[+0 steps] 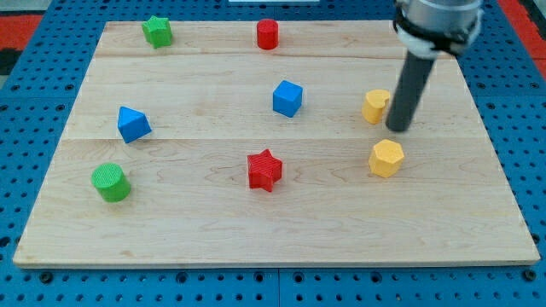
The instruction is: Push the yellow heart a bit up
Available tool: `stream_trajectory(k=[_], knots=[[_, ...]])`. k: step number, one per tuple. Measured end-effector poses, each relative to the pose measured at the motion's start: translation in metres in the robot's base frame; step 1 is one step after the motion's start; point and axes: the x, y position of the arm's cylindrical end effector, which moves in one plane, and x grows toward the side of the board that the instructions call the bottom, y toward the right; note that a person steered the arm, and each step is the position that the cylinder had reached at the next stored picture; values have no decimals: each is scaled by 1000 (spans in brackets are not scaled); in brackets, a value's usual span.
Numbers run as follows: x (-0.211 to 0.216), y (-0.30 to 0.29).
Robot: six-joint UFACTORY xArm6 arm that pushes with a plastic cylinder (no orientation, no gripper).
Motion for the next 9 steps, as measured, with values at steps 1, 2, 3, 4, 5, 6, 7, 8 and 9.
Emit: stream_trajectory(k=[1, 2, 3, 4, 5, 6, 7, 8, 9], knots=[[13, -35], [-22, -69], [-51, -54], [-51, -11], [-51, 13], [-71, 24], [-89, 38], [-103, 61], [-115, 68]])
